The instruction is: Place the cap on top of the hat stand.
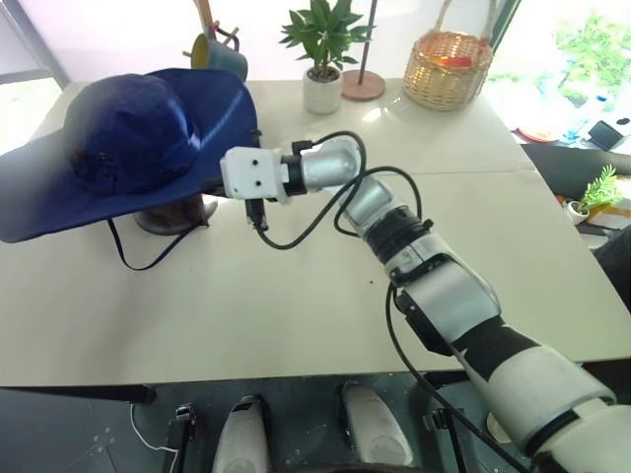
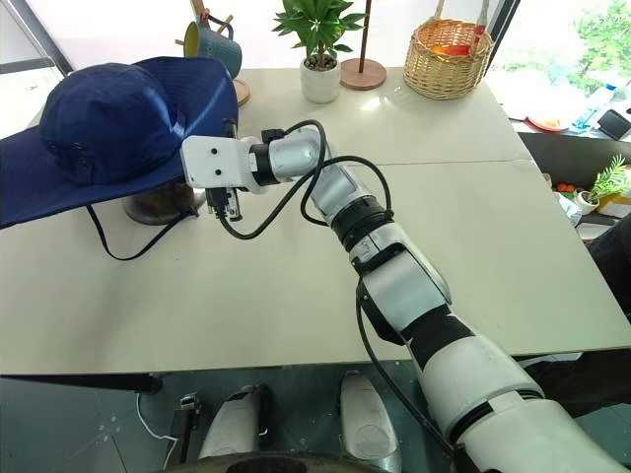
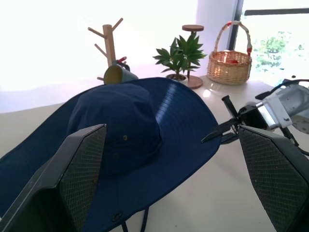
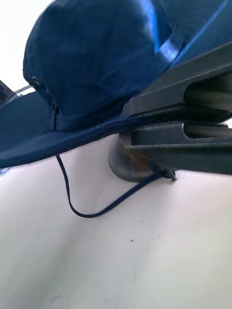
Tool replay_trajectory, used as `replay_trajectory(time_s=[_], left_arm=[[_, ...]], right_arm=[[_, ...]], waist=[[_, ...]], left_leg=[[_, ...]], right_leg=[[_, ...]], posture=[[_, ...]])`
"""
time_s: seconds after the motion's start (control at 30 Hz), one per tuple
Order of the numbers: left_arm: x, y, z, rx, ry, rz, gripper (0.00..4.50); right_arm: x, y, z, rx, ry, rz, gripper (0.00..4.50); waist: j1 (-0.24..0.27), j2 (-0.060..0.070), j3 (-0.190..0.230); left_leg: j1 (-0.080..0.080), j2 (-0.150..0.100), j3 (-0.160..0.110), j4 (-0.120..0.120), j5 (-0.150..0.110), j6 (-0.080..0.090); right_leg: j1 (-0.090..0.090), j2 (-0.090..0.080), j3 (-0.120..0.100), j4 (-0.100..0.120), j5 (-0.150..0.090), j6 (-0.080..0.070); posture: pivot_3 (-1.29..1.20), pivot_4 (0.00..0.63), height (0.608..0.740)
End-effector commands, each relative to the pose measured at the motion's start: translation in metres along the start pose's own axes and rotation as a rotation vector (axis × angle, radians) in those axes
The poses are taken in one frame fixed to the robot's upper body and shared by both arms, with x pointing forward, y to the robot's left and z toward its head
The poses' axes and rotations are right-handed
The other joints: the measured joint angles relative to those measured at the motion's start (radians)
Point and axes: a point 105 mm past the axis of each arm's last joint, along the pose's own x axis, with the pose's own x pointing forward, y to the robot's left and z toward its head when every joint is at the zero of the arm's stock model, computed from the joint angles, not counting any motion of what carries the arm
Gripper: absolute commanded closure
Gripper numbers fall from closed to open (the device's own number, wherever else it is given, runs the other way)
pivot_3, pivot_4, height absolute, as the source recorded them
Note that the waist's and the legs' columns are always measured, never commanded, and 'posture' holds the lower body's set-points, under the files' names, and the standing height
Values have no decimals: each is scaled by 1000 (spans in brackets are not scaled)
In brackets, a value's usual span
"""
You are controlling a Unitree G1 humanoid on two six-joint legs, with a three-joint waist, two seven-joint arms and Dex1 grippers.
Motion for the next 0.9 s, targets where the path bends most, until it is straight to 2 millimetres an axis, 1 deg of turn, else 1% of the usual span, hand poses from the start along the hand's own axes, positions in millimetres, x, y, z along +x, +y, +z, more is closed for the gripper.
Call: replay_trajectory(time_s=[0.03, 0.13, 0.2, 0.3, 0.4, 0.53, 0.57, 0.63, 0.67, 0.73, 0.77, 0.83, 0.9], left_arm=[[1, 0, 6, 20, -14, -6, 0], [1, 0, 6, 21, -8, -11, 0], [2, 0, 6, 21, -6, -13, 0], [2, 0, 6, 25, 0, -15, 0], [2, 1, 5, 36, 23, -17, 0], [-4, 8, 0, 69, 84, 7, 0], [-7, 11, -3, 82, 107, 20, 0], [-11, 14, -6, 103, 140, 35, 0], [-16, 16, -9, 124, 169, 50, 0], [-25, 20, -11, 156, 212, 76, 0], [-29, 21, -12, 172, 231, 88, 0], [-35, 24, -11, 188, 245, 103, 0], [-38, 25, -10, 192, 248, 108, 0]], right_arm=[[-5, -8, 11, -77, -18, -27, 2528], [-6, -8, 11, -87, -18, -31, 1003], [-8, -6, 10, -83, -17, -24, 1003], [-19, -4, 6, -107, 3, 0, 1003], [-41, -7, 2, -127, 29, 22, 1003], [-87, -22, 2, -115, 65, 52, 1003], [-101, -26, 1, -82, 79, 68, 1003], [-119, -30, 1, -27, 93, 92, 1003], [-135, -36, -1, 62, 110, 108, 738], [-160, -43, -1, 215, 129, 146, 135], [-172, -44, 2, 268, 126, 159, 58], [-186, -48, 5, 362, 132, 164, 58], [-194, -54, 10, 438, 107, 140, 58]], waist=[[1, 0, 0], [0, 0, 0], [-3, 0, 0], [-1, 0, 0], [4, 0, 0], [3, 0, 0], [3, 0, 0], [2, 0, 0], [0, 0, 0], [-4, 2, 1], [-4, 3, 2], [-2, 5, 3], [-3, 5, 3]], left_leg=[[0, 0, 0, 0, 0, 0], [0, 0, 0, 0, 0, 0], [0, 0, 0, 0, 0, 0], [0, 0, 0, -1, 0, 0], [-1, 0, 0, 0, 0, 0], [-1, 0, 0, 0, 0, 0], [-1, 0, 0, 0, 0, 0], [-1, 0, 0, 0, 0, 0], [-1, 0, 0, 0, 0, 0], [-1, 0, 1, -1, 0, 0], [-1, 0, 1, -1, 0, 0], [-1, 0, 2, -1, 0, 0], [-1, 0, 2, -1, 0, 0]], right_leg=[[0, 0, 0, 0, 0, 0], [0, 0, 0, 0, 0, 0], [-1, 0, 0, 0, 0, 0], [-1, 0, 0, 0, 0, 0], [-1, 0, 0, 0, 0, 0], [-1, 0, 0, -1, 0, 0], [-1, 0, 0, -1, 0, 0], [-1, 0, 0, -1, 0, 0], [-1, 0, 0, -1, 0, 0], [-2, 0, 0, -1, 0, 0], [-2, 0, 0, -1, 0, 0], [-2, 0, 0, -1, -1, -1], [-3, -1, 0, -1, -2, -3]], posture=[[0, 150, 738], [0, 150, 738], [0, 150, 738], [0, 150, 738], [0, 150, 738], [0, 150, 738], [0, 150, 738], [0, 150, 738], [0, 150, 738], [0, 150, 738], [0, 150, 738], [0, 150, 738], [0, 150, 738]])
